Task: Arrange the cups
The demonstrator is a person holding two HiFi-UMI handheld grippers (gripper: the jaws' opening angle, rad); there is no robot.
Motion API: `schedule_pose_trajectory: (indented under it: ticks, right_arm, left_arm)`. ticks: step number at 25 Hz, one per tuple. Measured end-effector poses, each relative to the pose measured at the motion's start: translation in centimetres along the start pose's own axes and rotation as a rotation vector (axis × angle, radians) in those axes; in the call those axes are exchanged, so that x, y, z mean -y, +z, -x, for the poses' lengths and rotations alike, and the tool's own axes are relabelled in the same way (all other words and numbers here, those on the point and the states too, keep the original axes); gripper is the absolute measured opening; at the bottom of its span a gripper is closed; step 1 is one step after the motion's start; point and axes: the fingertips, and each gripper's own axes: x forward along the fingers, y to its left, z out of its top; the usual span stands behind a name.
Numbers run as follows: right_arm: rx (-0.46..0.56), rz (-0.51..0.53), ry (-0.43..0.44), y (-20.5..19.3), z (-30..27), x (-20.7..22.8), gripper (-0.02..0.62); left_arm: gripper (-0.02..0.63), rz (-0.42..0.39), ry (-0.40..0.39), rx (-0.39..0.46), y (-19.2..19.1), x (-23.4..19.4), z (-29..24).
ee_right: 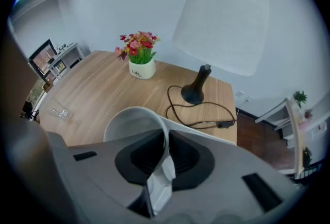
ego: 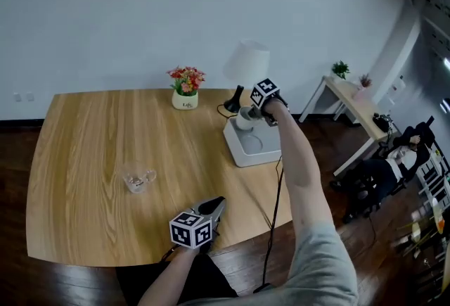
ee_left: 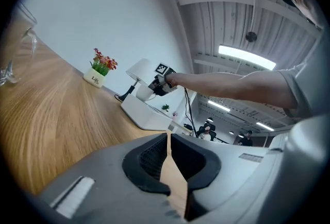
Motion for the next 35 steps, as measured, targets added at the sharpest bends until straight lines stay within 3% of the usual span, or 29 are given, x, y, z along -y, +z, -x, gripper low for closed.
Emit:
schedule_pose_trajectory:
  ticks: [5, 9, 12, 16, 18, 20, 22, 25, 28, 34, 35]
  right_arm:
    - [0.021, -0.03, 0.098, -0.8, -1.0, 0.4, 0.052]
    - [0.076, 0.05, 0.058, 0.3, -0.5, 0.4, 0.066]
    - [0.17, 0.033, 0.073, 1.5, 0.8, 0.4, 0.126]
    - [0.341, 0.046, 0.084, 3.9, 5.1, -0.5, 0.126]
    - [0.486, 0.124, 0.129, 5.9, 8.8, -4.1, 0.124]
    - [0.623, 0.236, 0.22, 7.3, 12.3, -10.5, 0.118]
    - [0.69, 0.359, 0.296, 7.3, 13.8, -17.5, 0.109]
    - [0.685, 0.513, 0.38, 6.1, 12.3, -27.0, 0.096]
    - [0.641, 0.601, 0.473, 4.6, 9.6, -34.6, 0.083]
    - [0.558, 0.68, 0.58, 4.1, 5.4, -45.1, 0.075]
    - [0.556, 0.687, 0.594, 4.2, 5.2, -46.5, 0.103]
  left_arm:
    - [0.018, 0.033, -0.013, 0.009, 0.1, 0.0, 0.2]
    - [0.018, 0.04, -0.014, 0.014, 0.5, -0.4, 0.2]
    - [0.018, 0.028, -0.009, 0.011, 0.4, -0.3, 0.2]
    - [0.018, 0.005, 0.005, 0.003, 0.1, 0.1, -0.1]
    - [0.018, -0.011, 0.007, -0.004, 0.2, 0.3, -0.4]
    - [0.018, -0.02, -0.002, 0.005, 0.7, 0.4, -0.6]
    - [0.023, -0.009, -0.023, 0.042, 1.3, 0.6, 0.1]
    - [0.025, -0.018, -0.001, 0.106, 2.2, 0.0, 2.6]
    - [0.026, -0.038, 0.058, 0.141, 2.7, -0.9, 6.0]
    - [0.026, -0.058, 0.148, 0.178, 3.5, -2.8, 11.7]
    - [0.026, -0.058, 0.156, 0.18, 3.5, -3.1, 12.4]
